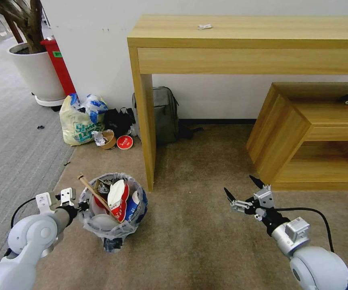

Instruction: Pick up the trash bin and place the garbage on the floor into it.

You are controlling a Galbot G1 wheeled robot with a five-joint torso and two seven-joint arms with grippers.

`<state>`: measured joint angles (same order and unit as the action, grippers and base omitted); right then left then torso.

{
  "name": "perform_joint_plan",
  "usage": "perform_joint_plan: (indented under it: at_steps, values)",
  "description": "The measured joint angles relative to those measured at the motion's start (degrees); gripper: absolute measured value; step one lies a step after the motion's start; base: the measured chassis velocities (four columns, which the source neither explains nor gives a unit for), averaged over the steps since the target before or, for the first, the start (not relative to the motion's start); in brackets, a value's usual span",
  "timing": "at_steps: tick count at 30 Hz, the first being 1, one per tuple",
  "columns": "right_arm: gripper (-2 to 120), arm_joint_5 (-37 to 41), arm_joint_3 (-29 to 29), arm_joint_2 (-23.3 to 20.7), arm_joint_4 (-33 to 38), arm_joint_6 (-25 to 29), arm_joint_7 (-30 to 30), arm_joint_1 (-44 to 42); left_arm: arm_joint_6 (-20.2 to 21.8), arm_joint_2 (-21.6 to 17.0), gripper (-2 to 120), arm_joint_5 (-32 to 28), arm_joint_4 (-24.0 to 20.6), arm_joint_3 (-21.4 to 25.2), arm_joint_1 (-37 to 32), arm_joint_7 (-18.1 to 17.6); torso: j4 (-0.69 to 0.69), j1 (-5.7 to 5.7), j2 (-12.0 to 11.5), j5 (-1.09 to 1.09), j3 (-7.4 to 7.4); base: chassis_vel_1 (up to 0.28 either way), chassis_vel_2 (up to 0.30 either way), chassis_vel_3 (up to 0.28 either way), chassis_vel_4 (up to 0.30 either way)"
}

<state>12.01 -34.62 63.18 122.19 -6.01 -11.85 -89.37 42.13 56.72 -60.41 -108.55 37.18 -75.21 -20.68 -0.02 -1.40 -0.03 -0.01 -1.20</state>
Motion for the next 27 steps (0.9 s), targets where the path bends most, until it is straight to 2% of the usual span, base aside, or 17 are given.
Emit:
perform_joint_plan:
  at_steps: [27]
  values:
    - [100,-0.78,2.4,1.02,0.9,-0.61,0.99,1.05,0.0,0.92,0,-0.68,2.22,-0.46,0.35,0.39,0.0,0.0,0.0,0.0,0.0,0.0,0.0,0.0,0.0]
